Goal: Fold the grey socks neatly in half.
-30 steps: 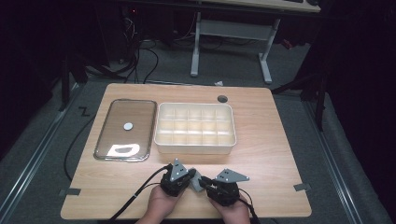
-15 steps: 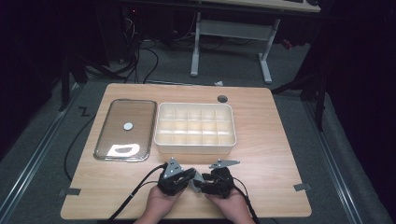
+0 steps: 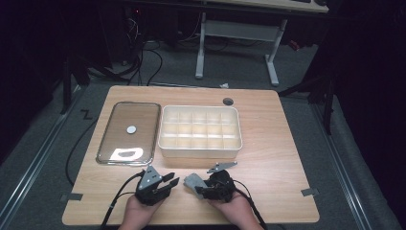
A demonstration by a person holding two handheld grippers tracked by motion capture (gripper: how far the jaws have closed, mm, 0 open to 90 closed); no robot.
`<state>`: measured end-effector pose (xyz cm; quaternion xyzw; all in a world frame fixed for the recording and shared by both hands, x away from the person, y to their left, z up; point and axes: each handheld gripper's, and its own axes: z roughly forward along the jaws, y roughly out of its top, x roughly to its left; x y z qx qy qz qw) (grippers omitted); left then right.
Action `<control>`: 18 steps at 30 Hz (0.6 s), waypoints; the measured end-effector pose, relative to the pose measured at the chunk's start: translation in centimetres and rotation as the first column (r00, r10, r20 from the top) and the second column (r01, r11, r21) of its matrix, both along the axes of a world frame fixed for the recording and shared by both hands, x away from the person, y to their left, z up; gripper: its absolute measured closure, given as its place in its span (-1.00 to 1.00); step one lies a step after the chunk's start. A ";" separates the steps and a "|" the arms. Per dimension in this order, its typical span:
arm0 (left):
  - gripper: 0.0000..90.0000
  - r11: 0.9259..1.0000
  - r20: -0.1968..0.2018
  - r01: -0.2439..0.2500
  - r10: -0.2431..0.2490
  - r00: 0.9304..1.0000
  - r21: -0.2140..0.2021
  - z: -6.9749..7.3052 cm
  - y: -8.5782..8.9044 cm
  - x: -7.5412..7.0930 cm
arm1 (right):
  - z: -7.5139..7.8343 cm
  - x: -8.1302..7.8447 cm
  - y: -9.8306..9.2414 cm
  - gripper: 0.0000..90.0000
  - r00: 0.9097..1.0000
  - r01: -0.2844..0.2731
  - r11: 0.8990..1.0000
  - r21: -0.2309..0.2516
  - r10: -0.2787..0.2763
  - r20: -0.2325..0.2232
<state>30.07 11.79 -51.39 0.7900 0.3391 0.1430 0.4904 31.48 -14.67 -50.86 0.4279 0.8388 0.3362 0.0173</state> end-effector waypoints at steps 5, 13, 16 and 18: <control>0.50 0.995 0.008 -0.092 0.092 0.996 0.030 -0.9 3.9 -0.5 | 0.3 0.1 0.6 0.32 0.999 -0.029 0.999 -0.027 0.028 -0.014; 0.47 0.997 -0.036 -0.069 0.067 0.997 -0.036 -0.9 4.8 -0.1 | 0.9 0.3 2.0 0.32 0.997 -0.075 0.993 -0.089 0.072 -0.037; 0.57 0.998 -0.032 -0.049 0.051 0.998 0.046 -1.1 3.0 -0.6 | 0.9 0.4 2.4 0.31 0.996 -0.083 0.992 -0.095 0.080 -0.044; 0.66 0.996 -0.063 -0.017 0.023 0.998 0.090 -1.4 1.6 -0.7 | 0.9 0.4 2.6 0.31 0.995 -0.089 0.991 -0.097 0.085 -0.048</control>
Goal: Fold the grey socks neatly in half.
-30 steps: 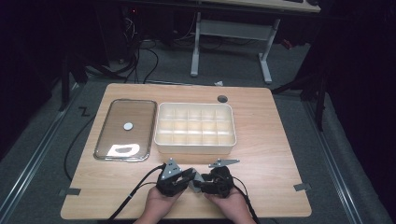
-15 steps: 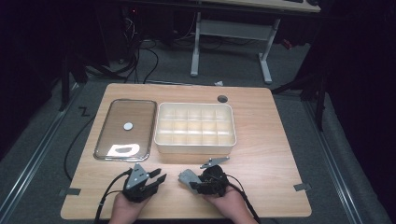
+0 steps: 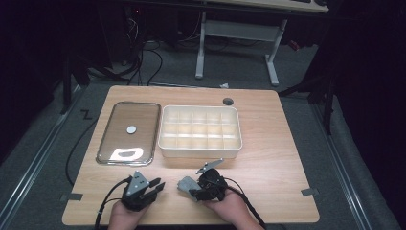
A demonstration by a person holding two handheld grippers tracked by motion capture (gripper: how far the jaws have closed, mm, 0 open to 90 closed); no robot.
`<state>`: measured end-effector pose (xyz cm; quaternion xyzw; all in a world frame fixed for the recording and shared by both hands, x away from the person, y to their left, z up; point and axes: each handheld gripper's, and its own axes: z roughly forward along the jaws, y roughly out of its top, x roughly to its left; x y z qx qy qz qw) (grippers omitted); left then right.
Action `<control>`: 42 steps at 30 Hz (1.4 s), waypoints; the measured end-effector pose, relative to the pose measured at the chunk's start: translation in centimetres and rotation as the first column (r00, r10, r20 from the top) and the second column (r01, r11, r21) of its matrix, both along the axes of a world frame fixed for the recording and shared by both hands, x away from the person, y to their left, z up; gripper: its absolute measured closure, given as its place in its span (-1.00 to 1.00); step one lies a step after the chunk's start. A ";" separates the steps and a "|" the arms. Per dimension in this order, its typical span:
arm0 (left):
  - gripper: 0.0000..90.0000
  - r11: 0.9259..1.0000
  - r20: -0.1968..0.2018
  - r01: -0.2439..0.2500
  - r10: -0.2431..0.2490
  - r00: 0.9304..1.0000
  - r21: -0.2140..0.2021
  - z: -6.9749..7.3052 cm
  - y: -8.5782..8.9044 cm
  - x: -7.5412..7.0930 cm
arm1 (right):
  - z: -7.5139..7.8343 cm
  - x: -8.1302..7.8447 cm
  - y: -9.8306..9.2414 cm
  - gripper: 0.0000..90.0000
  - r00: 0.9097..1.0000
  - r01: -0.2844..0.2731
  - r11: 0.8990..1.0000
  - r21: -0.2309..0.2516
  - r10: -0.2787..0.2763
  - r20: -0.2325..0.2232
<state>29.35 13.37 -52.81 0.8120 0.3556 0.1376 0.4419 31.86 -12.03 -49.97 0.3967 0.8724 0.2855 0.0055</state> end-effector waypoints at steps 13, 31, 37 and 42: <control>0.86 0.999 -0.065 0.049 -0.048 0.997 0.017 -0.2 -4.6 1.3 | -0.4 -0.6 0.2 0.32 1.000 -0.001 1.000 0.009 0.001 0.007; 0.58 0.999 -0.001 0.047 -0.047 0.999 -0.012 0.6 -4.9 1.7 | 0.0 -1.0 -2.9 0.53 0.999 0.038 0.999 0.027 -0.038 0.023; 0.38 0.998 0.091 -0.067 0.067 0.994 -0.003 1.2 0.4 0.9 | 0.6 -1.0 -4.3 0.53 0.997 0.066 0.998 0.004 -0.066 0.039; 0.29 0.981 0.074 -0.182 0.187 0.980 -0.071 0.6 4.6 1.0 | 0.9 -0.7 -6.1 0.53 0.993 0.109 0.993 -0.040 -0.107 0.058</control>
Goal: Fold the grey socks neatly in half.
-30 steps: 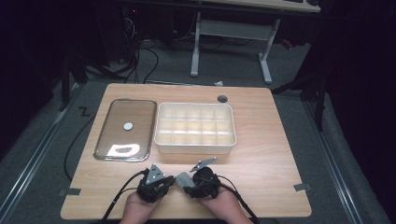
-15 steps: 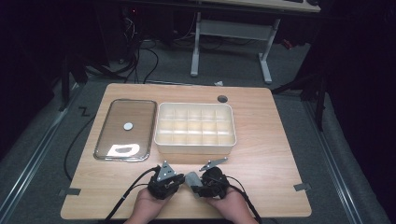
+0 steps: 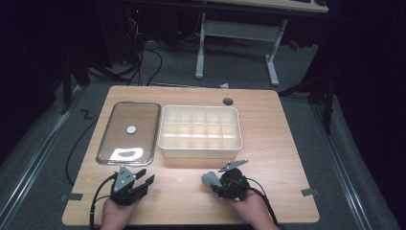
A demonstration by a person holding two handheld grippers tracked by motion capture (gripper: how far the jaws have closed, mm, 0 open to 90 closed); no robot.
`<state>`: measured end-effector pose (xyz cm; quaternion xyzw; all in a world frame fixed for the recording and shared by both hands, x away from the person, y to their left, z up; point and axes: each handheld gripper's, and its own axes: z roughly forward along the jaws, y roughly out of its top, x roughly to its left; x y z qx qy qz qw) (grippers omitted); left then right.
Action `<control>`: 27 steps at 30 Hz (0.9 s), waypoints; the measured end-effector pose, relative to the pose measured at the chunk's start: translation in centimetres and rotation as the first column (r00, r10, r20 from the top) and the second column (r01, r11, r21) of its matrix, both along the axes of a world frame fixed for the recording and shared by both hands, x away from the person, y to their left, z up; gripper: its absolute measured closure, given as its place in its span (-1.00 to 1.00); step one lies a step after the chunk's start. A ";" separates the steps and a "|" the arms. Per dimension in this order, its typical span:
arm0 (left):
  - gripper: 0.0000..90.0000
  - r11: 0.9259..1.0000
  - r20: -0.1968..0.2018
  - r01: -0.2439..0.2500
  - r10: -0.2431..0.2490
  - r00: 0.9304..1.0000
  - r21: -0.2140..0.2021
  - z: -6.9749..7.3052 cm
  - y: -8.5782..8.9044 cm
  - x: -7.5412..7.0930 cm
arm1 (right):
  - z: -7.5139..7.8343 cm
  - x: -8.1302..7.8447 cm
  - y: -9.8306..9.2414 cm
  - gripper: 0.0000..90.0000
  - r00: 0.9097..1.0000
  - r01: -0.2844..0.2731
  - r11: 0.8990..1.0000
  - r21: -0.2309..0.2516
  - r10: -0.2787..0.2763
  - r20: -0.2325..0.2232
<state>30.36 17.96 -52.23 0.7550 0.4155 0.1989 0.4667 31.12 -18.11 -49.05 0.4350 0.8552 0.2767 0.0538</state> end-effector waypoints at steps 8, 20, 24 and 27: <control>0.19 1.000 0.003 -0.029 0.029 1.000 -0.001 -0.3 1.1 0.5 | 0.7 0.4 -1.9 0.54 0.999 0.046 0.995 -0.088 -0.044 0.016; 0.15 0.999 -0.007 -0.048 0.048 0.999 -0.003 -0.2 1.8 0.6 | 1.8 0.8 -3.1 0.54 0.997 0.075 0.979 -0.192 -0.074 0.012; 0.15 0.998 -0.011 -0.060 0.060 0.998 -0.009 -0.3 2.1 0.8 | 2.2 1.0 -3.8 0.54 0.997 0.076 0.977 -0.201 -0.076 0.011; 0.12 0.999 -0.005 -0.051 0.051 0.999 0.004 -0.2 2.1 0.7 | 2.6 1.1 -4.3 0.54 0.997 0.082 0.975 -0.209 -0.082 0.008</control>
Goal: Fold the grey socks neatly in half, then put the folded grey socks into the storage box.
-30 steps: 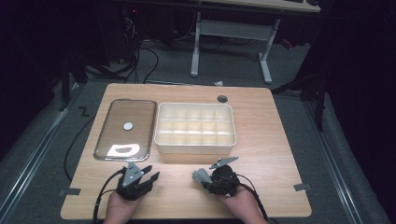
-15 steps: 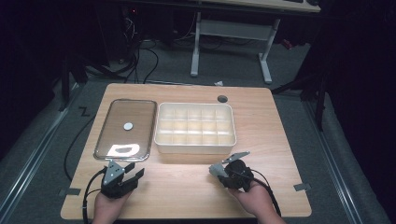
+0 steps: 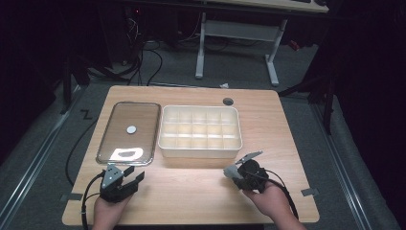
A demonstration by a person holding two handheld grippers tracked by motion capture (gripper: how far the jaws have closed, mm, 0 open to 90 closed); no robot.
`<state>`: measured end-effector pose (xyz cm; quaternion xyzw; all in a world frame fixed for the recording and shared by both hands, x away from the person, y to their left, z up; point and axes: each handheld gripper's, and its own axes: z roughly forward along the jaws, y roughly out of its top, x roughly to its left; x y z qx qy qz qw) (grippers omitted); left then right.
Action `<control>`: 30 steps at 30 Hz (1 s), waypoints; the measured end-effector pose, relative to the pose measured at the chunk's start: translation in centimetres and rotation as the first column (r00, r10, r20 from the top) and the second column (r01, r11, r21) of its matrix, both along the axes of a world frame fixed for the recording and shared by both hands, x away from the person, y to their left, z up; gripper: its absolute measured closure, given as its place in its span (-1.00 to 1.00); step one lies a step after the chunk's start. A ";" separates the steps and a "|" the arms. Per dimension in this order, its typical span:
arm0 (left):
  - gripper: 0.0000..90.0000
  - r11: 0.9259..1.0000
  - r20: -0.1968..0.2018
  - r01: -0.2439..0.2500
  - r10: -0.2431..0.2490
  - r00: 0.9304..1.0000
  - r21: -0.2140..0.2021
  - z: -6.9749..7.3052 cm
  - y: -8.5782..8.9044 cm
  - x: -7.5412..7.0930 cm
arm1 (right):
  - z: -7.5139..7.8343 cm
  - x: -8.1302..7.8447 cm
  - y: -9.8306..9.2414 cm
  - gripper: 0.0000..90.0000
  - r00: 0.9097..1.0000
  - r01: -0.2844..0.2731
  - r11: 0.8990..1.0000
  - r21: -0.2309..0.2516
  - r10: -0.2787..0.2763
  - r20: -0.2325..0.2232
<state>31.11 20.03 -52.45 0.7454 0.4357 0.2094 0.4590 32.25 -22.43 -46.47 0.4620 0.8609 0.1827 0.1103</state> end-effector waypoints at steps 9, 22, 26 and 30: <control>0.03 0.998 0.006 0.031 -0.031 0.999 0.059 -0.2 -0.8 0.0 | 0.6 0.6 -0.7 0.54 1.000 0.016 1.000 0.005 -0.015 -0.017; 0.00 0.995 -0.002 0.070 -0.070 0.998 0.071 -0.3 -1.8 0.3 | 1.8 1.0 -0.5 0.54 0.999 0.019 0.999 -0.038 -0.020 -0.035; -0.02 0.994 0.003 0.084 -0.084 0.996 0.074 -0.1 -2.0 0.3 | 2.3 1.1 -0.8 0.54 0.999 0.022 1.000 -0.016 -0.023 -0.044; -0.05 0.994 0.001 0.091 -0.091 0.996 0.065 -0.1 -1.9 0.3 | 2.7 1.3 -0.9 0.54 0.998 0.012 1.000 0.004 -0.012 -0.056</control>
